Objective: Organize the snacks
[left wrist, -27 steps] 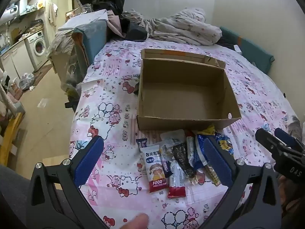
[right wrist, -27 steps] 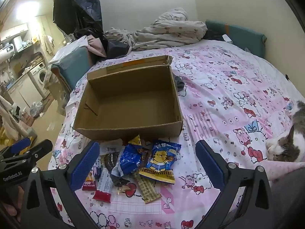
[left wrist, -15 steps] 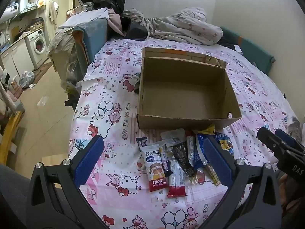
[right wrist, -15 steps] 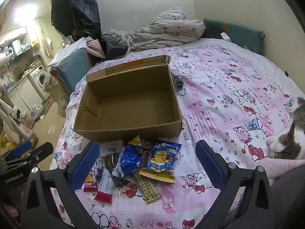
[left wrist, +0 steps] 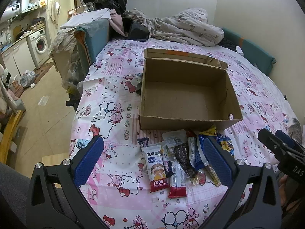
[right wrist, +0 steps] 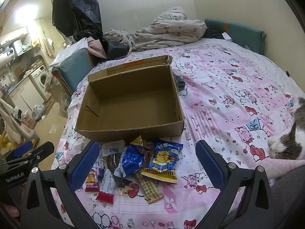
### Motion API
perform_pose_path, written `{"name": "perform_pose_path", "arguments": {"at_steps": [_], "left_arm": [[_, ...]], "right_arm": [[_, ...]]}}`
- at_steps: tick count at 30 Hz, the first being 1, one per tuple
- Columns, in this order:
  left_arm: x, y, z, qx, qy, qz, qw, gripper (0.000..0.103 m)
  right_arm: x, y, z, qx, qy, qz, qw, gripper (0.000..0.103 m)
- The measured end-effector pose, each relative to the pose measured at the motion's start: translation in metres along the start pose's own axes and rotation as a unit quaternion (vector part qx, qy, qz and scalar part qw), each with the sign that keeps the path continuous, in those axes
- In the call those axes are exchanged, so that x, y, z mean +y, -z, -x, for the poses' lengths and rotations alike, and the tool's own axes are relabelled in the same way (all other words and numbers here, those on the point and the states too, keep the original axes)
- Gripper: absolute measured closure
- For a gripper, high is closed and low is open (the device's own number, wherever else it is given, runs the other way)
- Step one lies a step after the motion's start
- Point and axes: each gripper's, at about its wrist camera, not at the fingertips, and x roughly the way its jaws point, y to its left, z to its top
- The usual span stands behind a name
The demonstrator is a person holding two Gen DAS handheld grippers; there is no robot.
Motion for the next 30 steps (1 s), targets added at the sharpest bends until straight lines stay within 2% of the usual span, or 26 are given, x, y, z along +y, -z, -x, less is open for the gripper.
{"name": "perform_pose_path", "arguments": {"at_steps": [30], "left_arm": [[0.0033,0.0,-0.0011,-0.001,-0.006,0.005,1.0,0.0]], "right_arm": [[0.0015,0.0019,-0.0041,0.0,-0.005,-0.003,1.0,0.001]]}}
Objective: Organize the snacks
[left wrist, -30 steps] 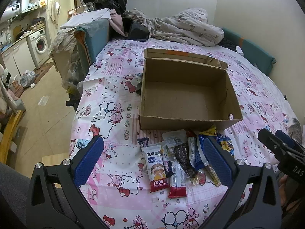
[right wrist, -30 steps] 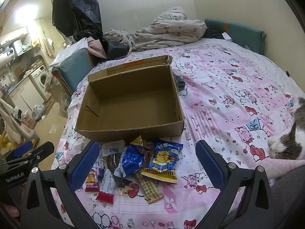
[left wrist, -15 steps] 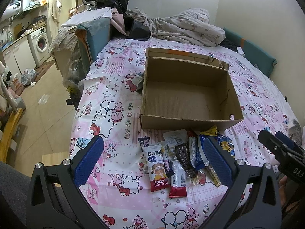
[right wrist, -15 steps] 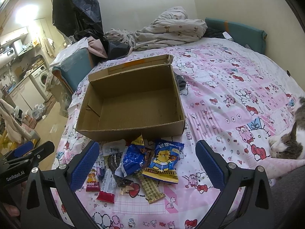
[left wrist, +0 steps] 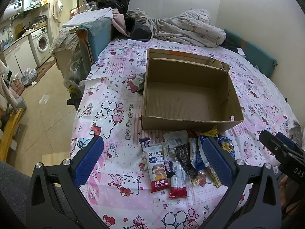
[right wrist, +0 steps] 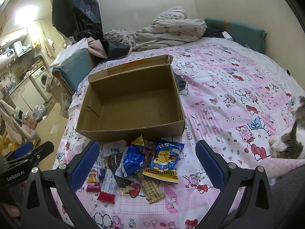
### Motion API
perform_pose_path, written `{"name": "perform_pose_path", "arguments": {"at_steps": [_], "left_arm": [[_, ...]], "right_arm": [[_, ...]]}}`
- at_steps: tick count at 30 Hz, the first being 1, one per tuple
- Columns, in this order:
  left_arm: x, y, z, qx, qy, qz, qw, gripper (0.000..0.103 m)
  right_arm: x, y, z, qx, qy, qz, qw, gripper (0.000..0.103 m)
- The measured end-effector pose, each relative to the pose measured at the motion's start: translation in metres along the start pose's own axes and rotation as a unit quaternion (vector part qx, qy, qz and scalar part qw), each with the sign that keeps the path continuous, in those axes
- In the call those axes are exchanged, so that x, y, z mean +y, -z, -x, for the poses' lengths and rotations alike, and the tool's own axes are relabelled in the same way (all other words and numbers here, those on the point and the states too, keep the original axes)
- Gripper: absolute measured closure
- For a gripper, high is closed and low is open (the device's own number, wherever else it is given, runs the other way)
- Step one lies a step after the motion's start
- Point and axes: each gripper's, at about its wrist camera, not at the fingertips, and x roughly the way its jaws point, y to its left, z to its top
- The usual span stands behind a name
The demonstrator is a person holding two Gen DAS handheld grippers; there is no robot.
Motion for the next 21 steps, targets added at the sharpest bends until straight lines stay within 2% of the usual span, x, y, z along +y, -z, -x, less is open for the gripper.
{"name": "perform_pose_path", "arguments": {"at_steps": [21], "left_arm": [[0.0004,-0.0028,0.0032,-0.003,0.0,0.004,1.0,0.0]], "right_arm": [[-0.0051,0.0013,-0.0017,0.007,-0.003,-0.01,1.0,0.001]]}}
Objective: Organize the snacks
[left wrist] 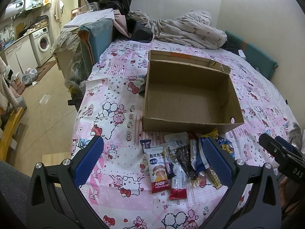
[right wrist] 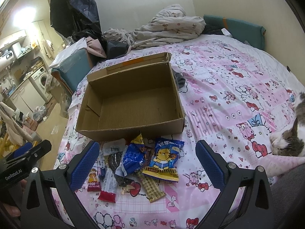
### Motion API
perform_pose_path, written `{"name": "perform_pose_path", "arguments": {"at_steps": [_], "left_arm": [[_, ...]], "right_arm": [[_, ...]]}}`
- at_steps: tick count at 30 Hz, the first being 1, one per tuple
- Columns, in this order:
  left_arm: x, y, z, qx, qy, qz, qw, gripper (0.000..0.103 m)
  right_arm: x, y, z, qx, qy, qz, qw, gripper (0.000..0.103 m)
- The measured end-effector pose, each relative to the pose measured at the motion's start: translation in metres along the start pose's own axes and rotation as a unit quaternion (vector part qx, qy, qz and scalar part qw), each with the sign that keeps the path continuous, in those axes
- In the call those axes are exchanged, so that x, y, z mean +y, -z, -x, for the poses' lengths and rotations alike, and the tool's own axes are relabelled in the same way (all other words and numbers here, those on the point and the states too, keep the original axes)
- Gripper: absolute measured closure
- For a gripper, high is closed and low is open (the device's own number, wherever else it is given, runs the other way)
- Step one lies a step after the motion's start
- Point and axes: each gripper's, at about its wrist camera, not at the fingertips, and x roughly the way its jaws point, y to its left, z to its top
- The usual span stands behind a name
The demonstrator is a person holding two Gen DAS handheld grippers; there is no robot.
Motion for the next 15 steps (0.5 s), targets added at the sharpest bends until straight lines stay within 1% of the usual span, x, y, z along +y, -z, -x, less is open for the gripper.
{"name": "perform_pose_path", "arguments": {"at_steps": [15], "left_arm": [[0.0008,-0.0006,0.0003,0.002,0.001,0.001,1.0,0.0]], "right_arm": [[0.0005,0.0008,-0.0032,0.003,-0.002,-0.002,1.0,0.001]]}}
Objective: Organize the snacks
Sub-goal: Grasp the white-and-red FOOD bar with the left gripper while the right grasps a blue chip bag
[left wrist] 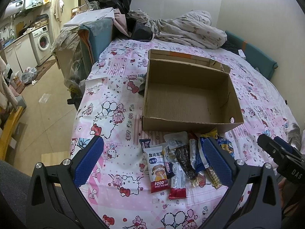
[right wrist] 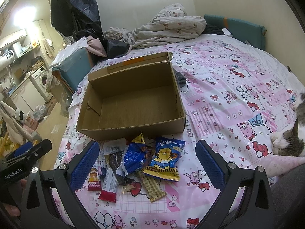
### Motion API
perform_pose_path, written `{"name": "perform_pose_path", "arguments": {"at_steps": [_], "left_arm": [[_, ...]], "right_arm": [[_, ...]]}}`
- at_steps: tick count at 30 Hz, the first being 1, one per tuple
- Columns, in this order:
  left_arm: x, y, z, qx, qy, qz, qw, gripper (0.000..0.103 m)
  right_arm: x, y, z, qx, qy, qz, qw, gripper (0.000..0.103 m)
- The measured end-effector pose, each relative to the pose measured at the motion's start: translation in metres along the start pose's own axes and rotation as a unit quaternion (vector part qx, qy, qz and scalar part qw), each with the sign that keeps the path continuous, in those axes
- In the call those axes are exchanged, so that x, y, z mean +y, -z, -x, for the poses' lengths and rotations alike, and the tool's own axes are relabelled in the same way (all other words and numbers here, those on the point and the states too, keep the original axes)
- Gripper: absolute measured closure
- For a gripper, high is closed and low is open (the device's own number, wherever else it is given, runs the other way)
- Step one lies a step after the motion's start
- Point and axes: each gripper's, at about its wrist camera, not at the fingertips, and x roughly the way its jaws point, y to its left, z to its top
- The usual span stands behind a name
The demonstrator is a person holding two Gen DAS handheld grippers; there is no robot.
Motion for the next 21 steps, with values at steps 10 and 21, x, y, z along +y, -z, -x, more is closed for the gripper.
{"name": "perform_pose_path", "arguments": {"at_steps": [10,21], "left_arm": [[0.024,-0.005,-0.029,0.064,-0.041,0.037,0.9964,0.0],[0.053,0.035,-0.112,0.241,-0.038,0.113,0.9631,0.03]], "right_arm": [[-0.015,-0.001,-0.013,0.042,-0.019,-0.047,0.998,0.001],[-0.036,0.012,-0.042,0.127,-0.002,-0.095,0.987,0.002]]}}
